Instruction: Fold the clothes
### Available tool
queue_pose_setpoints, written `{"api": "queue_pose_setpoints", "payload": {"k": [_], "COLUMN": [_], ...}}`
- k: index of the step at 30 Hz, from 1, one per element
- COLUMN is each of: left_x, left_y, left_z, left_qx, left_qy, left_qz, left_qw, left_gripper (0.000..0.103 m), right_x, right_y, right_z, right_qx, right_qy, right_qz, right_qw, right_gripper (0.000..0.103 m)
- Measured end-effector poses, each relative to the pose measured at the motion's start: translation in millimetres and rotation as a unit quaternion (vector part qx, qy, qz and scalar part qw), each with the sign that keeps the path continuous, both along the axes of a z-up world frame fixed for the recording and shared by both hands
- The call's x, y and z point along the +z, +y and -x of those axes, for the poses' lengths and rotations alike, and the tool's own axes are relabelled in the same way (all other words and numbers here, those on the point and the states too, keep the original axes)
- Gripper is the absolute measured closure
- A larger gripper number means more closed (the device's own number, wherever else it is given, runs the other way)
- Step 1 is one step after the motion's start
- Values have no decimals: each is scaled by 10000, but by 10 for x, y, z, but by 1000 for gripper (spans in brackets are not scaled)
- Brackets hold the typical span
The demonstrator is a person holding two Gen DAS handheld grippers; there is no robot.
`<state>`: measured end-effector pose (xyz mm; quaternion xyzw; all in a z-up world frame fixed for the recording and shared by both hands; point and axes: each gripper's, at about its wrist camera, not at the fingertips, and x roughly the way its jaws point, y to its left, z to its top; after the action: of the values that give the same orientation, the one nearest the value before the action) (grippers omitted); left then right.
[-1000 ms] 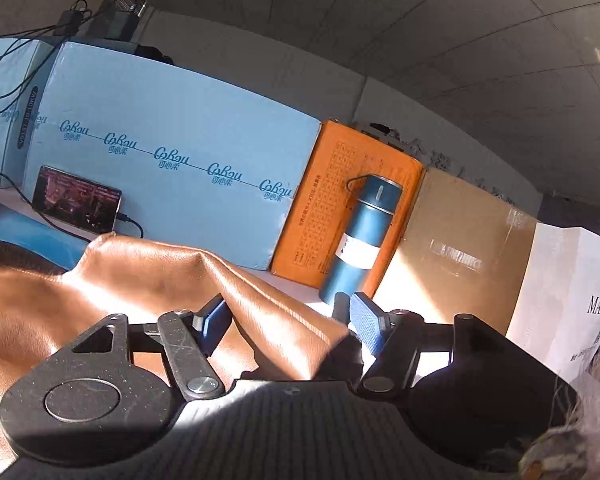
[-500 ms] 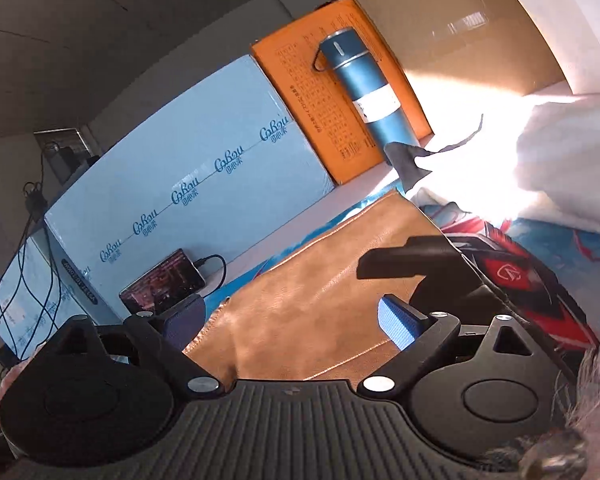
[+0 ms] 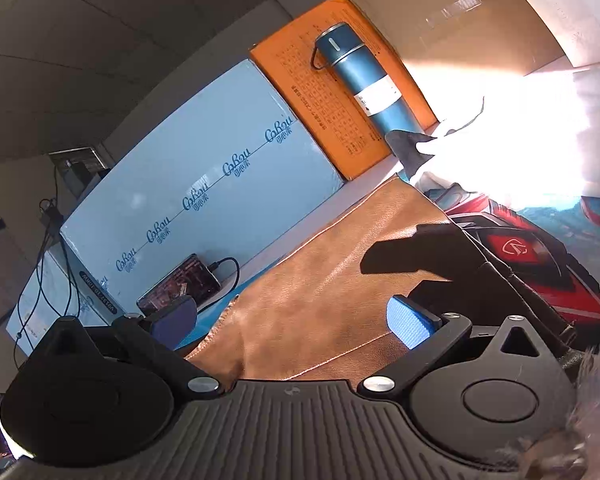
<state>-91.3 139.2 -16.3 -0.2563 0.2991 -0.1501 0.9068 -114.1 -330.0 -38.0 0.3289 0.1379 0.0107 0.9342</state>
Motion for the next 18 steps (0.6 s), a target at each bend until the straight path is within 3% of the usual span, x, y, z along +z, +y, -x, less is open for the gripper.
{"api": "queue_pose_setpoints", "payload": {"k": [3, 5, 9, 15, 18], "left_x": [-89, -145, -134, -257, -285], "left_y": [50, 19, -206, -516, -580], "left_z": [74, 100, 94, -5, -67], "left_qx": [-96, -181, -278, -330, -10], "left_qy": [493, 656, 480, 200, 29], "left_qz": [634, 796, 379, 859, 1089], "left_qw": [9967, 9945, 9977, 9956, 9940], "left_gripper": [7, 7, 7, 7, 7], "right_x": [3, 5, 1, -4, -7], "right_y": [7, 21, 19, 16, 19], "right_z": [-5, -12, -12, -15, -13], "right_qx": [13, 20, 32, 34, 35], "right_qy": [17, 45, 42, 39, 40], "right_qz": [24, 67, 65, 64, 60], "right_qw": [10000, 10000, 10000, 10000, 10000], "right_gripper": [1, 1, 1, 1, 1]}}
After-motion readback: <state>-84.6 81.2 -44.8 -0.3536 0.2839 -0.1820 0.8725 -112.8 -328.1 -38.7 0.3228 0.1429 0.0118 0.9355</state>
